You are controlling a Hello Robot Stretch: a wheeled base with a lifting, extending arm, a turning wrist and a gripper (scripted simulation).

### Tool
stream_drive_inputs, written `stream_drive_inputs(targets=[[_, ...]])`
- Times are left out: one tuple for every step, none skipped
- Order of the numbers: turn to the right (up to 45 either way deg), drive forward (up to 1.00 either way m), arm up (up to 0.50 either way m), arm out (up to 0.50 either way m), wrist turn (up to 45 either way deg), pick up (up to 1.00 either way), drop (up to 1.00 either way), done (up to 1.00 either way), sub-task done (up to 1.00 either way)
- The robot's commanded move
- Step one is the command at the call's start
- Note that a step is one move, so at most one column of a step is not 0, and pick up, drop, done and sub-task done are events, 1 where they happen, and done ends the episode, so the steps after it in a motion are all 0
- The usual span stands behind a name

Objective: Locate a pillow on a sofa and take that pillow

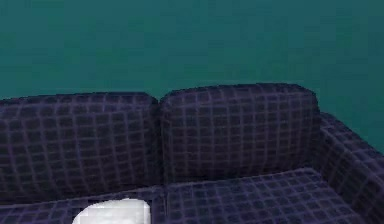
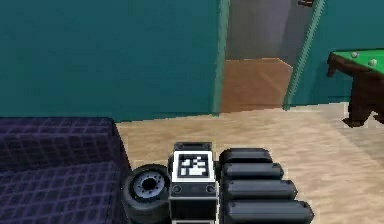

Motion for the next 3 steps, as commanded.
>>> stream_drive_inputs(targets=[[-45.0,0.00,0.00,0.00,0.0,0.00,0.00,0.00,0.00],[-45.0,0.00,0.00,0.00,0.0,0.00,0.00,0.00,0.00],[-27.0,0.00,0.00,0.00,0.0,0.00,0.00,0.00,0.00]])
